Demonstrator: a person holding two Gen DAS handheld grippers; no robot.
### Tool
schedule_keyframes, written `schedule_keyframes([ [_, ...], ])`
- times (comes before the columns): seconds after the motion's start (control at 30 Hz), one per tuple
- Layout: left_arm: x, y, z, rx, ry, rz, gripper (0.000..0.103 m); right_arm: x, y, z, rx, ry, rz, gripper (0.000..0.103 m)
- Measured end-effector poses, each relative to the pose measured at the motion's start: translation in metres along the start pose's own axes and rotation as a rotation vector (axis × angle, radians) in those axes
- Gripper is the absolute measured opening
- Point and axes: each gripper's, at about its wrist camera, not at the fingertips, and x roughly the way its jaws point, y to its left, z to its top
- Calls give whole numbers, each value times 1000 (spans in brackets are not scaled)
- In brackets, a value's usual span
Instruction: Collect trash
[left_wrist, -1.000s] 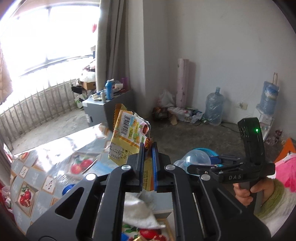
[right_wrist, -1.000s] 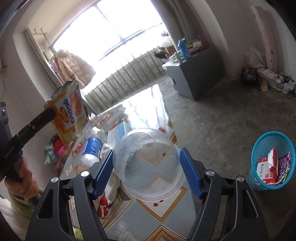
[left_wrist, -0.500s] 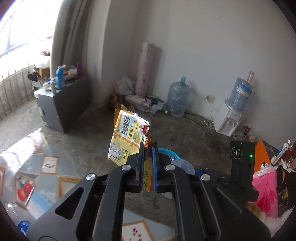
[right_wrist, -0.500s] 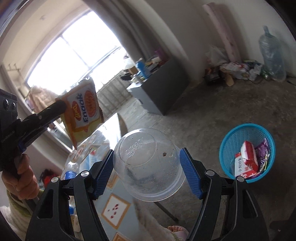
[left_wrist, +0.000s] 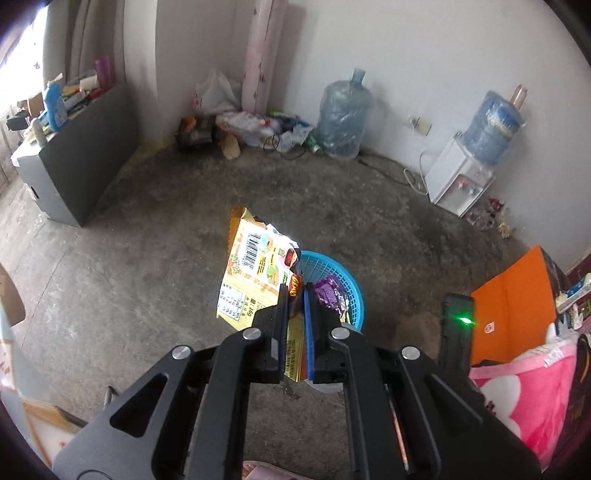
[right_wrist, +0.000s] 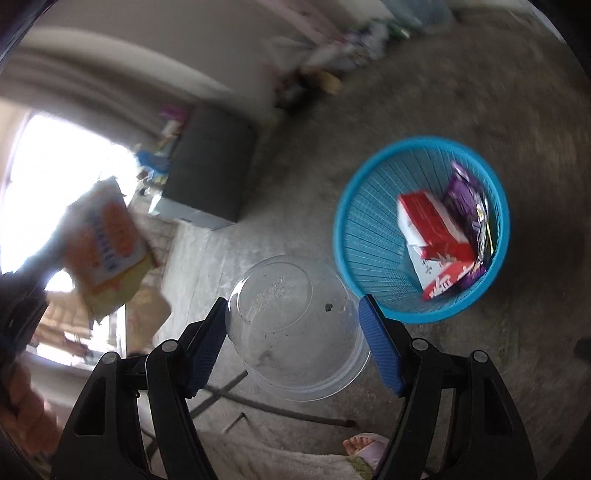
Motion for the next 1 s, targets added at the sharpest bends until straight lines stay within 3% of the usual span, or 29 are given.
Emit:
schedule_keyframes([
  [0.1, 23, 3, 1, -16, 27, 0, 6, 40, -27, 22, 78, 37, -24, 71],
  [0.2, 34, 7, 1, -27, 44, 4, 6, 85, -52, 39, 158, 124, -71, 82],
  [0.3, 40, 10, 1, -42, 54, 1, 6, 101, -70, 48, 196, 118, -127, 82],
  [0.4, 49, 12, 3, -48, 64, -9, 6, 92, -79, 49, 227, 72, -111, 82],
  [0.67, 93, 0, 9, -67, 116, -25, 8, 21, -74, 29, 236, -89, -69, 82],
  [0.7, 101, -2, 10, -70, 120, -20, 12, 14, -72, 28, 237, -98, -67, 82],
  [0.77, 120, -3, 11, -82, 143, -10, 44, 4, -70, 22, 238, -115, -65, 82],
  [0.8, 127, -3, 11, -86, 157, 10, 51, 0, -68, 21, 236, -121, -65, 82],
  [0.9, 135, -1, 8, -76, 167, 87, 53, -10, -63, 21, 222, -129, -68, 82],
  [1.0, 120, 4, 6, -94, 141, 61, 53, -17, -59, 21, 202, -141, -67, 82],
])
